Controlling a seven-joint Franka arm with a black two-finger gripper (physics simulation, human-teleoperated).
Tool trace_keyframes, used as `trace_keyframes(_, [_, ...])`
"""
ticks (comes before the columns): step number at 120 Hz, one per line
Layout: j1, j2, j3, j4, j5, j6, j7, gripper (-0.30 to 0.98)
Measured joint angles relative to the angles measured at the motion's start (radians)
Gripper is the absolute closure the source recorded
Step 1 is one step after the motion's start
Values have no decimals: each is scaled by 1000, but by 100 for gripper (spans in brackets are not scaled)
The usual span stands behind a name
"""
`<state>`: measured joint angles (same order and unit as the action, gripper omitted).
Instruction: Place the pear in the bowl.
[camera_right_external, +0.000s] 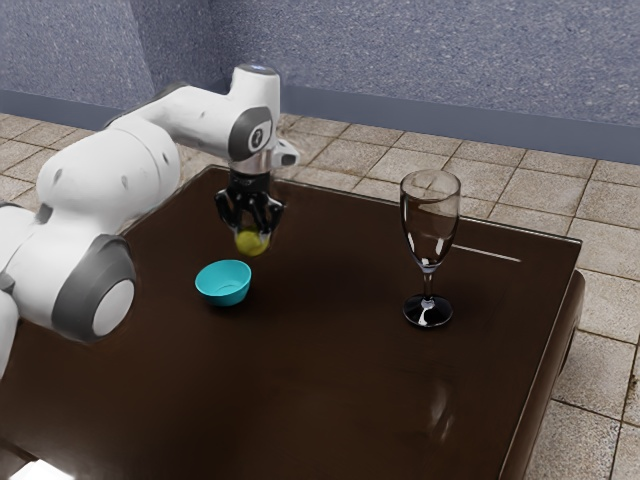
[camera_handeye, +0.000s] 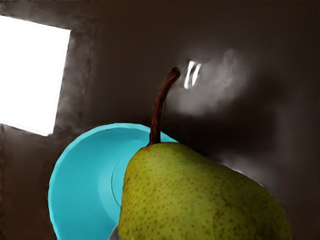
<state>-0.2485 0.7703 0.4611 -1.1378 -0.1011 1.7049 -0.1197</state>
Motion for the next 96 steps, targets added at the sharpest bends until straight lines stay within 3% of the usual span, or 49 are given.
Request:
trace_keyframes(32, [38,25,8,-50,-1,31,-11,77])
trace_keyframes(60, [38,23,5,-48,-33,37,-5,29])
trace_keyframes(96, [37,-22,-6,-50,-49,21,9,7])
